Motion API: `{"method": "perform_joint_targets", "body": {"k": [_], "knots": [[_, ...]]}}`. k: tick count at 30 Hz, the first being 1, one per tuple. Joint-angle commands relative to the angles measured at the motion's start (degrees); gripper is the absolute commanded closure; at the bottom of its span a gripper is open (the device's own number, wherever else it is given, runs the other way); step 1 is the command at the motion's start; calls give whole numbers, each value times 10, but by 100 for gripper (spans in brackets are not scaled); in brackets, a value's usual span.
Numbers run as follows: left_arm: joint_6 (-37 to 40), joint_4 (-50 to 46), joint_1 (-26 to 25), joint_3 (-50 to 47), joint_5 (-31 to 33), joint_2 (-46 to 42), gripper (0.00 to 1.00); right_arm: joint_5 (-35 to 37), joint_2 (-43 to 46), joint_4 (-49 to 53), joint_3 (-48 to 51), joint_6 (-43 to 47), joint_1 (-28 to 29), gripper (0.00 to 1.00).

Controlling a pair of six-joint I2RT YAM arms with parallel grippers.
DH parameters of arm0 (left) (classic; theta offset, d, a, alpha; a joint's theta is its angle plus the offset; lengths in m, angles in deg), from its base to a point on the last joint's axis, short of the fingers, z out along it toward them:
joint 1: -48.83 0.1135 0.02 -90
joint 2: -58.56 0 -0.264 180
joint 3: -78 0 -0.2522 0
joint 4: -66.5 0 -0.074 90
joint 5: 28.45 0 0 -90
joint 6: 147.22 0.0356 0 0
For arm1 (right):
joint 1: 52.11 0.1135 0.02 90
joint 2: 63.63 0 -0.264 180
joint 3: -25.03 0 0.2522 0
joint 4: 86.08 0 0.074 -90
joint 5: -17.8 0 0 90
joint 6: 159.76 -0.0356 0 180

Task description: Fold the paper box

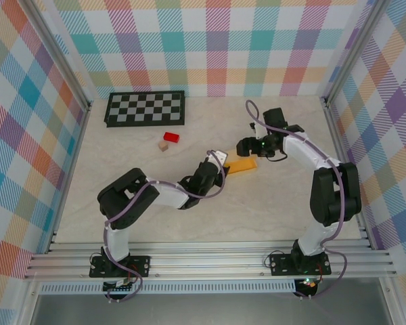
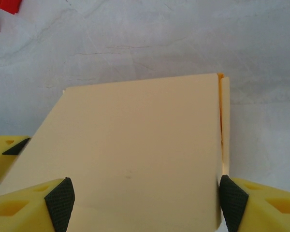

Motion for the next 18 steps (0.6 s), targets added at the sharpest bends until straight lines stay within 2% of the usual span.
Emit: {"method": "perform_joint_targets", "body": {"k": [1, 5, 9, 15, 18], "knots": [[-116, -94, 6, 11, -118, -56, 44, -31, -9, 3, -4, -53, 2, 20], [-178, -175, 28, 15, -216, -118, 33, -3, -15, 13, -17, -60, 0, 21], [-230, -332, 50, 56, -271, -176, 30, 7, -18, 14, -23, -66, -1, 21], [-263, -461, 53, 85, -295, -235, 31, 9, -27, 16, -30, -70, -1, 21], [-295, -526, 57, 101, -257, -260, 33, 7, -29, 15, -29, -73, -2, 21]]}}
